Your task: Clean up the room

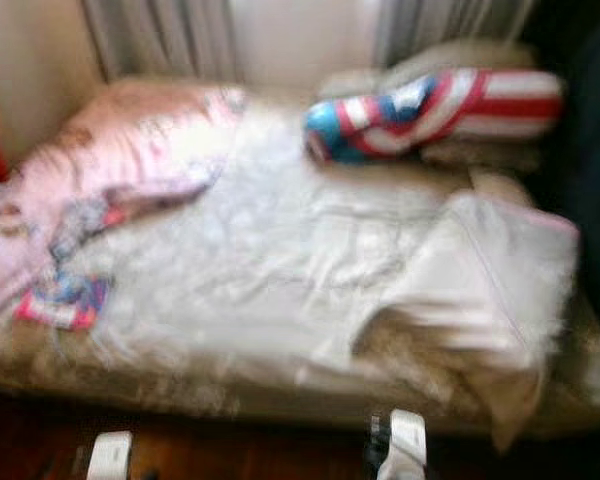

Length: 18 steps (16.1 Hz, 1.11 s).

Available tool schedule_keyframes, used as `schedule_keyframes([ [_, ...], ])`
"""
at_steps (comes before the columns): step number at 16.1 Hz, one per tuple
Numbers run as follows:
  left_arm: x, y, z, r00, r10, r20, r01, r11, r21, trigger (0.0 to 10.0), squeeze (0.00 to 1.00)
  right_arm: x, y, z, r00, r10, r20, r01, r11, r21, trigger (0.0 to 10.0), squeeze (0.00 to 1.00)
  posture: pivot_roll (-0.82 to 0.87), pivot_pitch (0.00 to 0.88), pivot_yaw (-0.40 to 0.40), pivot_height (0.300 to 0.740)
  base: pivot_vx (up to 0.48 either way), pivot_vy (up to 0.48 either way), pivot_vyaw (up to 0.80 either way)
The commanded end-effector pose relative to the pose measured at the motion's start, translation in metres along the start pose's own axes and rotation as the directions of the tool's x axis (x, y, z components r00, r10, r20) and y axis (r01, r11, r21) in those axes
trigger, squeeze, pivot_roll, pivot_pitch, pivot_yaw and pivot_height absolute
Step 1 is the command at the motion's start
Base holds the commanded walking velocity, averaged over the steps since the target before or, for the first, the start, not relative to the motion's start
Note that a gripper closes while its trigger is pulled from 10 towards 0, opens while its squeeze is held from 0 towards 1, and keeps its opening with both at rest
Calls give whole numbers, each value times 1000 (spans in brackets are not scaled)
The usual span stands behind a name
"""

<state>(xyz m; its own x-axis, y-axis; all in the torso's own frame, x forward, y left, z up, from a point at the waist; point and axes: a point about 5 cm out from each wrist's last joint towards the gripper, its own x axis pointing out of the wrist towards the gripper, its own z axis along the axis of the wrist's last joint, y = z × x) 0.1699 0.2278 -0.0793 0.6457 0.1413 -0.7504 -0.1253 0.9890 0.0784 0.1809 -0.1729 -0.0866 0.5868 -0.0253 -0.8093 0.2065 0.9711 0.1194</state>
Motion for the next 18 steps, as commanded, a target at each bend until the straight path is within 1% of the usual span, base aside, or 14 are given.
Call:
schedule_keyframes([
  [1, 0, -4, -2, 1000, -9, -11, 9, 1000, 2, 10000, 0, 0, -7, 2, 1000, -20, 2, 20, 1000, -1, 10000, 0, 34, 69, -9, 740, 0, -315, -750],
  [11, -1, -4, -1, 1000, -19, 9, 19, 1000, 5, 10000, 0, -1, -8, 2, 1000, -19, 6, 19, 1000, -2, 10000, 0, 33, 46, -9, 740, 0, -315, 0],
  [18, 0, -5, 1, 1000, -21, 18, 21, 1000, 6, 10000, 0, 0, -7, 2, 1000, -16, 8, 16, 1000, 0, 10000, 0, 31, 55, -8, 740, 0, -316, 0],
])
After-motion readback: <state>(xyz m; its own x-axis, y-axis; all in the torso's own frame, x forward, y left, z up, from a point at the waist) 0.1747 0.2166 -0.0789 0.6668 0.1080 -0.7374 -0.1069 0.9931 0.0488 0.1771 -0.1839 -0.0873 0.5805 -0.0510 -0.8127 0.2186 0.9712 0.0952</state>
